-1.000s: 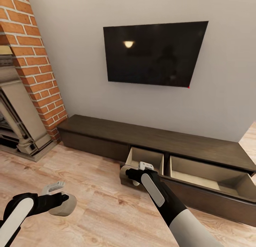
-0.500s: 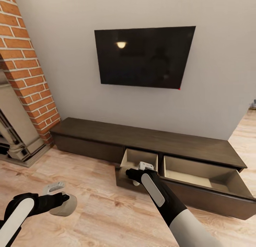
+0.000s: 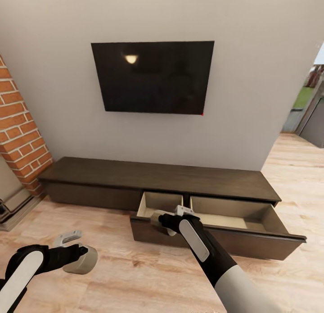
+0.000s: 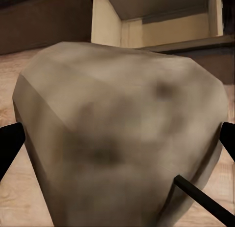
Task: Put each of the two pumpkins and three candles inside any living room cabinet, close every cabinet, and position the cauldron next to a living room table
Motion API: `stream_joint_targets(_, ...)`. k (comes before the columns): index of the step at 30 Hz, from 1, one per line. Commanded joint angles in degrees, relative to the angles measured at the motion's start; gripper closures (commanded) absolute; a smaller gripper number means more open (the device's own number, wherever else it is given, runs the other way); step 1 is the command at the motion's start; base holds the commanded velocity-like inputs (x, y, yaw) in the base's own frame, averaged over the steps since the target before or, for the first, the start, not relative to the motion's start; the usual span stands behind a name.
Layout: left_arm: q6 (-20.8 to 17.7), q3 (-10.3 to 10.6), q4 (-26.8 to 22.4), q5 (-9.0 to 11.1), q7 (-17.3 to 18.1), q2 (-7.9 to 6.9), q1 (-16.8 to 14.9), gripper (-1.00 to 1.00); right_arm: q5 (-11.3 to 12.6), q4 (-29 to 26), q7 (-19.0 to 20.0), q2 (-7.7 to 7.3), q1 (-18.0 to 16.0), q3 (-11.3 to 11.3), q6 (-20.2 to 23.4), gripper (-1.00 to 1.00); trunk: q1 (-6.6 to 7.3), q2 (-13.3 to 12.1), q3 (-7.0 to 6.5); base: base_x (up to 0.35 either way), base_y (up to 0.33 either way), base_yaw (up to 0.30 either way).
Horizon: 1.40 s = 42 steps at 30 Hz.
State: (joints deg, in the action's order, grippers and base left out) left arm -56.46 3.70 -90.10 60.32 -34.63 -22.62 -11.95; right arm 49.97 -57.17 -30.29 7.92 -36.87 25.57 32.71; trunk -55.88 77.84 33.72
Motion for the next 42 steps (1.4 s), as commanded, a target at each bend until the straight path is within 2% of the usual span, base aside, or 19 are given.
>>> stream_joint_targets(1,-0.1,0.1,-0.1,0.5,-0.7,-0.06,0.0,1.00,0.6,0.0,-0.6,-0.01,-0.1,0.1,0.0,1.00,0.23,-0.4,-0.16,0.000,0.000,-0.277)
stream_joint_targets(24,-0.1,0.1,-0.2,0.5,-0.7,0.03,0.0,1.00,0.8,-0.1,-0.6,-0.01,-0.1,0.0,0.0,1.00,5.28,-9.6,-5.17,0.000,0.000,-0.277)
stream_joint_targets(33,-0.1,0.8,-0.2,0.4,-0.7,0.03,0.0,1.00,0.8,0.0,-0.6,-0.01,-0.1,-0.2,0.0,1.00,7.25,-13.2,-7.19,0.000,0.000,-0.276)
stream_joint_targets(42,-0.1,1.0,-0.3,0.4,-0.7,0.03,0.0,1.00,0.9,0.0,-0.6,-0.01,0.0,-0.2,0.1,1.00,7.25,-13.2,-7.62,0.000,0.000,-0.266)
